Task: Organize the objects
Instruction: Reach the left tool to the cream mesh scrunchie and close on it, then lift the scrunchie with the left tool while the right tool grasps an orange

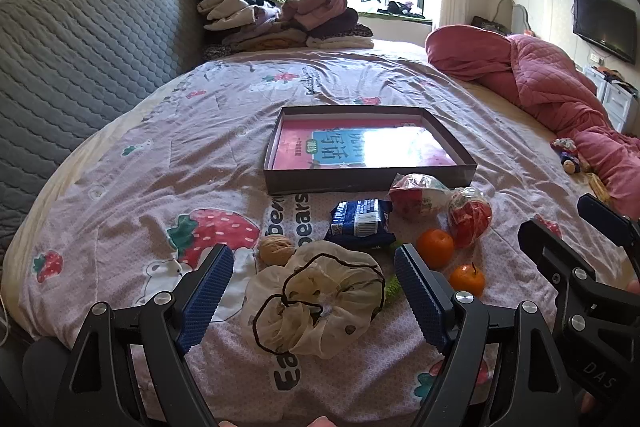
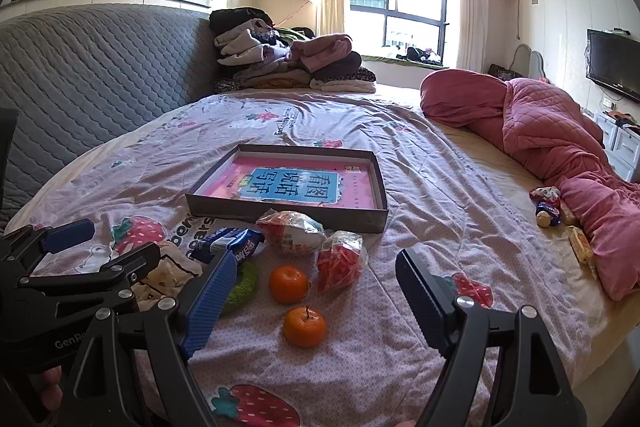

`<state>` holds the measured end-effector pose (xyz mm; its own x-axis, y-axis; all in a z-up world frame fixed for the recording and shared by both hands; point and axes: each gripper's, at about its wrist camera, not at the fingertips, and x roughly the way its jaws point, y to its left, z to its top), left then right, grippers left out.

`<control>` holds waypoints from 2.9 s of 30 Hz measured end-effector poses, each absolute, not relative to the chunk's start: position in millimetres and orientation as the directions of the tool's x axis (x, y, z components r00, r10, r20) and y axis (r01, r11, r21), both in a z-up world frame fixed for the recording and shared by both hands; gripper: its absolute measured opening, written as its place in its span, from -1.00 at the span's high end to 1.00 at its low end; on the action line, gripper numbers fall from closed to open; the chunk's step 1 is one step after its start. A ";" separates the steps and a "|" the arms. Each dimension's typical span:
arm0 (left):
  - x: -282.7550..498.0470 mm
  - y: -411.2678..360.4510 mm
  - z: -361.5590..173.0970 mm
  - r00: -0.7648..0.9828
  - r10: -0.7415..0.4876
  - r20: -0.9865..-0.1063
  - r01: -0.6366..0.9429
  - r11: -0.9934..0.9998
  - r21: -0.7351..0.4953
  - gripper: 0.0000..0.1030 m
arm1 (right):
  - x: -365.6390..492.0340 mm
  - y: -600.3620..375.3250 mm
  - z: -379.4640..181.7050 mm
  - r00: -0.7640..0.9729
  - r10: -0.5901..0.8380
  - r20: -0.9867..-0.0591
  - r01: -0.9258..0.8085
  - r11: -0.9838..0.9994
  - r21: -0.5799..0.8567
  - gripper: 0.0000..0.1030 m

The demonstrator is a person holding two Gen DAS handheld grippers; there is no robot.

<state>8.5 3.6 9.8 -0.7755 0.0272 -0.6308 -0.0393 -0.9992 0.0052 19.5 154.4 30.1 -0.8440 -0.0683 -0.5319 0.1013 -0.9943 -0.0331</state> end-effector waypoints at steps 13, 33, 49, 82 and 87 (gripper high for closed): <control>6.9 -3.2 -6.1 -0.724 0.030 -0.689 -0.037 -0.999 -0.005 -0.62 | 16.0 151.8 15.1 -0.799 -0.090 -0.595 0.131 -0.991 -0.025 -0.58; 12.5 -23.3 -31.7 -0.662 0.032 -0.749 -0.036 -0.999 -0.011 -0.62 | 18.8 156.6 -14.2 -0.734 -0.133 -0.665 0.173 -0.985 0.006 -0.58; -15.4 -43.2 -58.1 -0.654 0.052 -0.754 -0.024 -0.999 -0.048 -0.62 | -12.1 165.2 -43.2 -0.697 -0.108 -0.709 0.141 -0.990 0.012 -0.58; -38.4 -24.5 -77.9 -0.643 0.255 -0.722 -0.178 -0.967 -0.183 0.77 | -31.1 155.6 -70.1 -0.671 -0.163 -0.723 0.217 -0.976 0.019 0.23; -32.0 -25.1 -71.2 -0.656 0.267 -0.707 -0.190 -0.964 -0.188 0.77 | -26.7 158.7 -62.0 -0.692 -0.169 -0.702 0.215 -0.976 0.023 0.23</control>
